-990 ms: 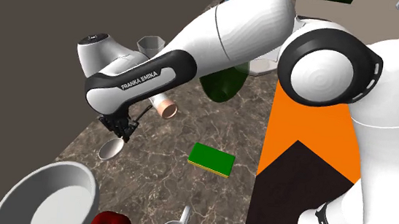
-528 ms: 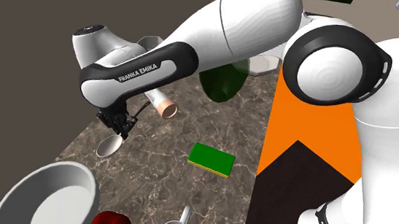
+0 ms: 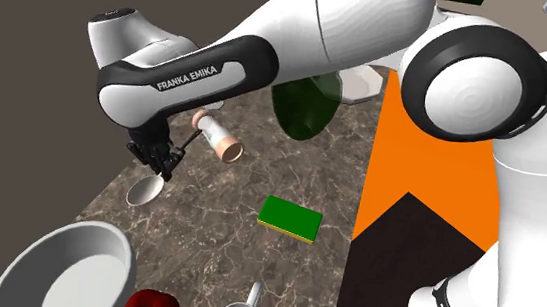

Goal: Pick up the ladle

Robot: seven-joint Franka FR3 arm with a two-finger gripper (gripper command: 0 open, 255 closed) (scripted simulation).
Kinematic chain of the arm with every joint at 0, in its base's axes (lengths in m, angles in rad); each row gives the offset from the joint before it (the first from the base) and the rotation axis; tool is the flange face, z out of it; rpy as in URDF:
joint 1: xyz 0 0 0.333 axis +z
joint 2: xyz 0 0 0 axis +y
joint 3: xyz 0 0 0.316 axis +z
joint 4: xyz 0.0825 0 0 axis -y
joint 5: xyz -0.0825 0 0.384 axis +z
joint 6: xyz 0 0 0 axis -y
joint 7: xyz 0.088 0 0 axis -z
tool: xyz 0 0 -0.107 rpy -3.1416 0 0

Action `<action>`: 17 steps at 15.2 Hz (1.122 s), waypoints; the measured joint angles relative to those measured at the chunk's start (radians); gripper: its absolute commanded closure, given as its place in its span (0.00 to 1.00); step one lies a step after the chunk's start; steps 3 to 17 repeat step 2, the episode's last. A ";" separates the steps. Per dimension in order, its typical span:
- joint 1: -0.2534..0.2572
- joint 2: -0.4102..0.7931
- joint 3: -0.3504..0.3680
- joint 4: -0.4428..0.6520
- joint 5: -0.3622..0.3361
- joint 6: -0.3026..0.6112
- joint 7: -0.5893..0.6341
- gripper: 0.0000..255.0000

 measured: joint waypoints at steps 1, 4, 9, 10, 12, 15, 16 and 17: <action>0.002 0.000 0.001 0.015 0.001 -0.014 0.001 1.00; 0.001 -0.004 0.001 0.018 0.002 -0.021 -0.001 1.00; 0.001 -0.004 0.001 0.018 0.002 -0.021 -0.001 1.00; 0.001 -0.004 0.001 0.018 0.002 -0.021 -0.001 1.00; 0.001 -0.004 0.001 0.018 0.002 -0.021 -0.001 1.00; 0.001 -0.004 0.001 0.018 0.002 -0.021 -0.001 1.00; 0.001 -0.004 0.001 0.018 0.002 -0.021 -0.001 1.00; 0.001 -0.004 0.001 0.018 0.002 -0.021 -0.001 1.00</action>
